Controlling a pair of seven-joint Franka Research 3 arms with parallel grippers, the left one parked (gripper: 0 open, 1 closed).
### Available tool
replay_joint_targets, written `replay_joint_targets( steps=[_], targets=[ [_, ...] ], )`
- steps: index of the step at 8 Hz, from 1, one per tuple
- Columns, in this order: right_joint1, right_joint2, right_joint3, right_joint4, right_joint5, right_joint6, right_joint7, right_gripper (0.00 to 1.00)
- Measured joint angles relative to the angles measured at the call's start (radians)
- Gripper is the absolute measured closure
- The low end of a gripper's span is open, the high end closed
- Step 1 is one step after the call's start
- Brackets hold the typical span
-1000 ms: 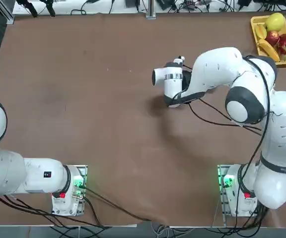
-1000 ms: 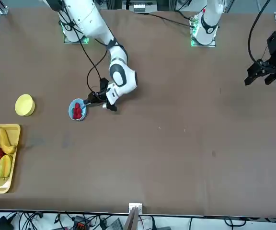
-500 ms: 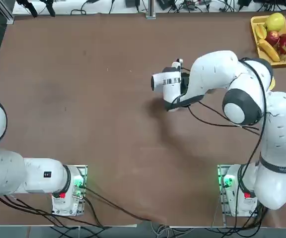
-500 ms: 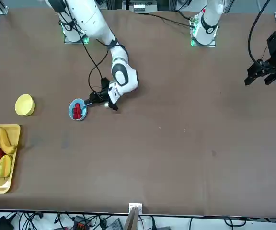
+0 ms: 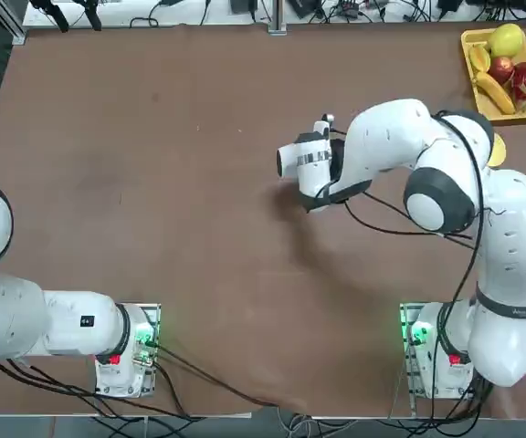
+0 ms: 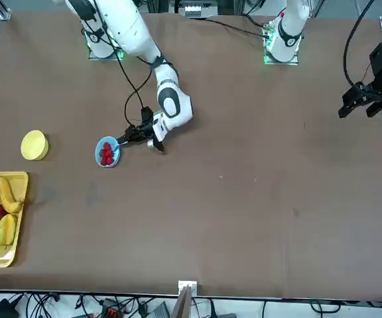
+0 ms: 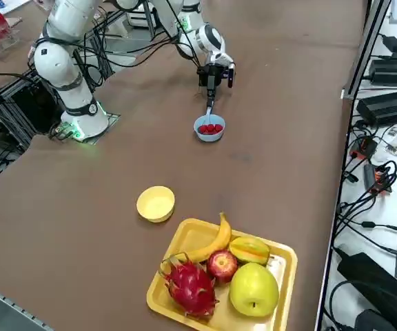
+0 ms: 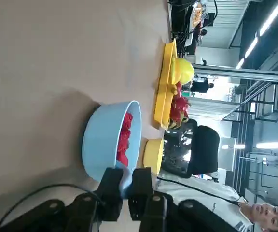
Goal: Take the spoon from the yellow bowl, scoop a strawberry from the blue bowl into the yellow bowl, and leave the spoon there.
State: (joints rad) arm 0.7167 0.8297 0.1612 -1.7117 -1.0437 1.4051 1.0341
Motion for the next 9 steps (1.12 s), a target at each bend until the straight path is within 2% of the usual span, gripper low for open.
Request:
replay_joint_targets(
  steps=[4, 9],
  targets=[
    [0.013, 0.041, -0.001, 0.002, -0.018, -0.034, 0.051, 0.89],
    [0.017, 0.046, -0.007, 0.006, -0.019, -0.042, 0.069, 0.89]
  ],
)
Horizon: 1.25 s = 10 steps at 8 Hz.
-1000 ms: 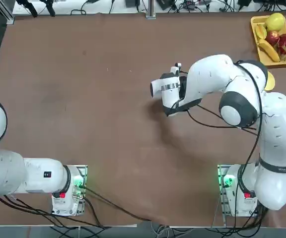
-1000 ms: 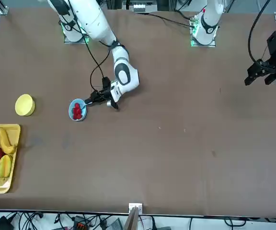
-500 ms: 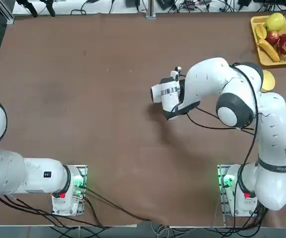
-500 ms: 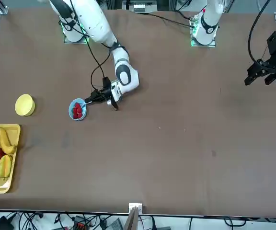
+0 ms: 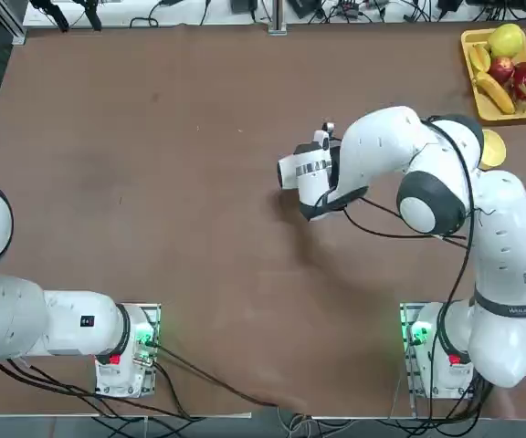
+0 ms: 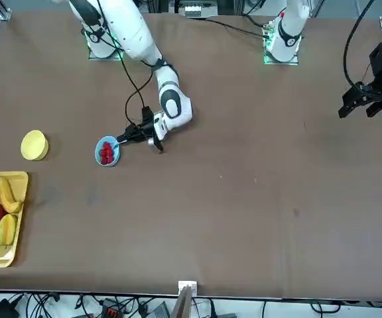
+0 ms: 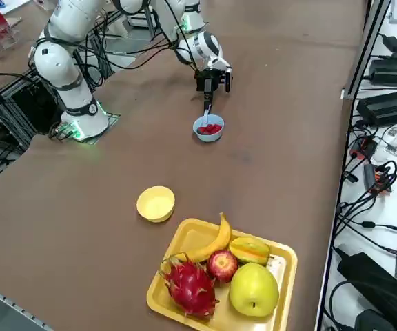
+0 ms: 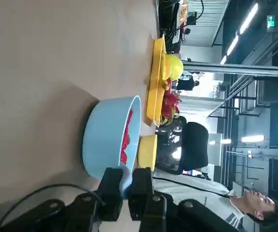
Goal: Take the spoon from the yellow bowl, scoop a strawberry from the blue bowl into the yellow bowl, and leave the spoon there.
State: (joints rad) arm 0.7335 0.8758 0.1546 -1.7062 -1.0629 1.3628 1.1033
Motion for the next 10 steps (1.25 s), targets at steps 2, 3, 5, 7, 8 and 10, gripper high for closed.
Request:
replay_joint_targets(
  steps=[2, 3, 5, 7, 8, 10],
  targets=[
    [0.0, 0.009, -0.003, 0.026, 0.0, -0.017, -0.003, 0.89],
    [0.001, 0.011, -0.003, 0.035, 0.001, -0.026, -0.012, 0.89],
    [0.008, 0.019, -0.003, 0.046, 0.001, -0.053, -0.017, 0.89],
    [0.021, 0.031, -0.003, 0.059, 0.001, -0.081, -0.017, 0.89],
    [0.027, 0.033, -0.003, 0.061, 0.001, -0.089, -0.017, 0.89],
    [0.031, 0.034, -0.003, 0.061, 0.001, -0.094, -0.017, 0.89]
  ],
)
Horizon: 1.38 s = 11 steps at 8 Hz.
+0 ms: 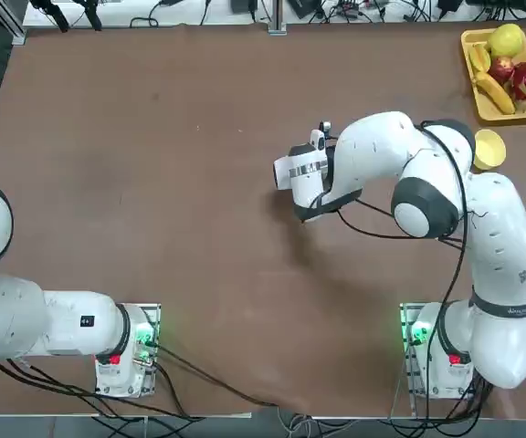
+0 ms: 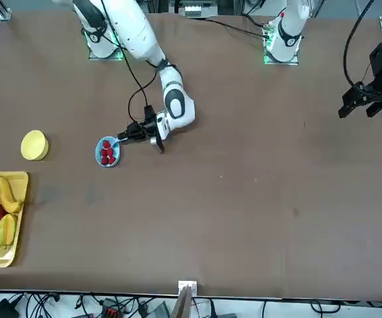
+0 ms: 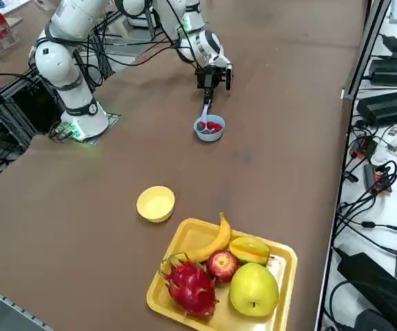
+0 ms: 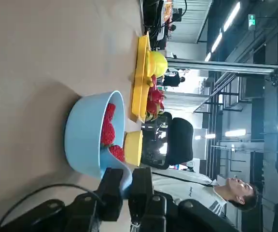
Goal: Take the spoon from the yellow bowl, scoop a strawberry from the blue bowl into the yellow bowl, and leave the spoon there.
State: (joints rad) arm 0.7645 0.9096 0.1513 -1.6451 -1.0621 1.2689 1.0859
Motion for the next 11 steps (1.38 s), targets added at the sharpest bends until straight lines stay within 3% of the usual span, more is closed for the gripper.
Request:
replay_joint_targets(
  steps=[7, 11],
  targets=[
    [0.0, -0.004, -0.01, 0.076, -0.011, -0.088, -0.038, 0.89],
    [-0.029, -0.07, -0.021, 0.098, -0.013, -0.102, -0.138, 0.89]
  ],
)
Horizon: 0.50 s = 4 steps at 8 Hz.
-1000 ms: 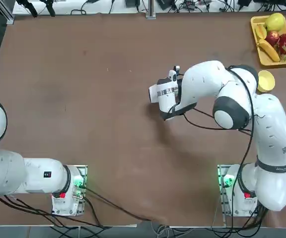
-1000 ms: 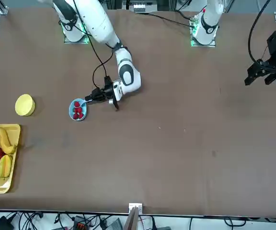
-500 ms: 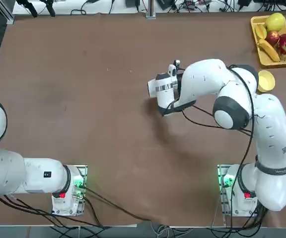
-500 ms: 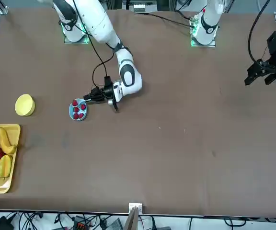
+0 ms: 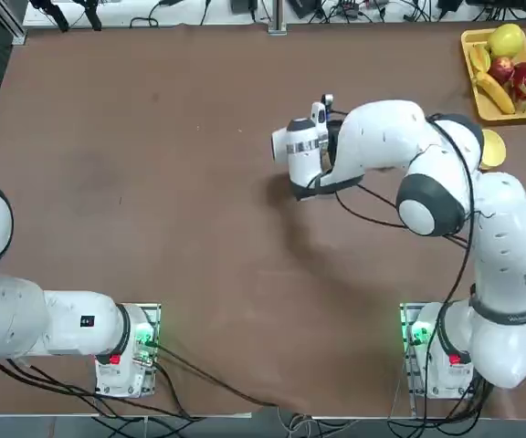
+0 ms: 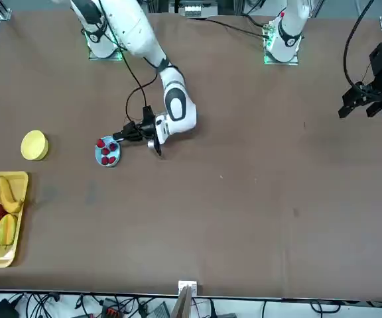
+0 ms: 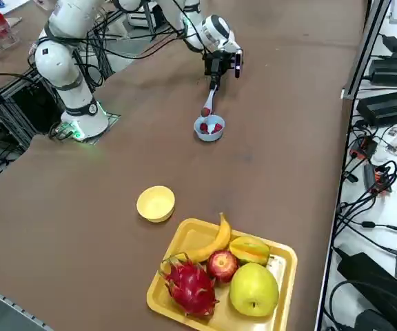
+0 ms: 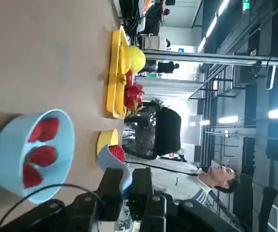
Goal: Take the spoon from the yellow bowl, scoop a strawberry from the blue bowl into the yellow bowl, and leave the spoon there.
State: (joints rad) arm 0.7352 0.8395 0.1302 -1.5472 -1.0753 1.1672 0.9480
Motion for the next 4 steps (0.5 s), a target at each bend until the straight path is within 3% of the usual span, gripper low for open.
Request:
replay_joint_targets(
  steps=[4],
  targets=[
    [-0.101, -0.087, 0.001, 0.003, 0.0, 0.001, -0.056, 0.89]
  ],
)
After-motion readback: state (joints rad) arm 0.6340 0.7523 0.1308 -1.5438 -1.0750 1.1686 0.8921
